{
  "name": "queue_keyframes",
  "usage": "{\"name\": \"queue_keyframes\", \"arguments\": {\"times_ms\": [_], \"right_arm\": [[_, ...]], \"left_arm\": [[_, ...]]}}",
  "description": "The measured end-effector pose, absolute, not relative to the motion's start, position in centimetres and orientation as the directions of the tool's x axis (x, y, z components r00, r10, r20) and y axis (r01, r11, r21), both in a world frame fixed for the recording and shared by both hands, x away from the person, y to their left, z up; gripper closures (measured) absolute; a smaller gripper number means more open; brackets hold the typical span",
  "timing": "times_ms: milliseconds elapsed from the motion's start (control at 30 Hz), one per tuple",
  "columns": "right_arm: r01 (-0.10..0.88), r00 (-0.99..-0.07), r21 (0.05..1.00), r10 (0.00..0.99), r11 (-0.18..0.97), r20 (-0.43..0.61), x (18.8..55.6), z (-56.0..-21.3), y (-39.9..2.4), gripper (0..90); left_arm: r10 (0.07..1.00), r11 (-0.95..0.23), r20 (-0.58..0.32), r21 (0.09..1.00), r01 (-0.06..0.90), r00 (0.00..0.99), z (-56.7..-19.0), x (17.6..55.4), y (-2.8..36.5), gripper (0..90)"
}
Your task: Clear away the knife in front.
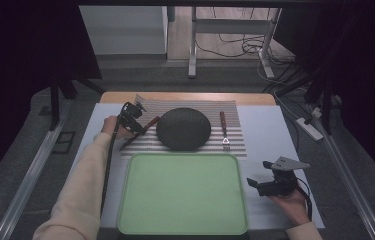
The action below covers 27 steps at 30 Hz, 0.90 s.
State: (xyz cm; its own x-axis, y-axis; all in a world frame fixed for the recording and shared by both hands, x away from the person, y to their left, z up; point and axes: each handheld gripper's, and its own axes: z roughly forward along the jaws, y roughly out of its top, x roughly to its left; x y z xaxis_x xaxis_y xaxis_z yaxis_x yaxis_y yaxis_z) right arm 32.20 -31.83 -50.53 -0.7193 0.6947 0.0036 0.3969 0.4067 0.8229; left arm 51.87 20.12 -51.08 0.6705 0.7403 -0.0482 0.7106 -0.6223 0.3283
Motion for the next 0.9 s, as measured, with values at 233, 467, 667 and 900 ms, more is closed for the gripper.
{"name": "queue_keyframes", "arguments": {"times_ms": [233, 467, 667, 900], "right_arm": [[0.401, -0.720, 0.821, 0.694, 0.407, 0.007, 32.2, -50.6, -31.8, 7.1], [0.401, -0.722, 0.821, 0.692, 0.407, 0.010, 32.2, -50.6, -31.9, 7.1], [0.400, -0.722, 0.822, 0.691, 0.405, 0.011, 32.3, -50.6, -31.9, 7.1], [0.401, -0.722, 0.821, 0.692, 0.406, 0.011, 32.3, -50.6, -31.9, 7.1]], "left_arm": [[0.728, -0.648, -0.046, 0.280, 0.708, 0.684, -50.8, 52.2, 19.4, 75.3], [0.734, -0.651, -0.030, 0.255, 0.715, 0.679, -50.7, 52.2, 19.0, 77.6], [0.734, -0.661, 0.005, 0.241, 0.711, 0.680, -50.5, 52.1, 18.5, 77.7], [0.735, -0.661, 0.017, 0.243, 0.710, 0.678, -49.9, 51.7, 19.2, 77.7]]}}
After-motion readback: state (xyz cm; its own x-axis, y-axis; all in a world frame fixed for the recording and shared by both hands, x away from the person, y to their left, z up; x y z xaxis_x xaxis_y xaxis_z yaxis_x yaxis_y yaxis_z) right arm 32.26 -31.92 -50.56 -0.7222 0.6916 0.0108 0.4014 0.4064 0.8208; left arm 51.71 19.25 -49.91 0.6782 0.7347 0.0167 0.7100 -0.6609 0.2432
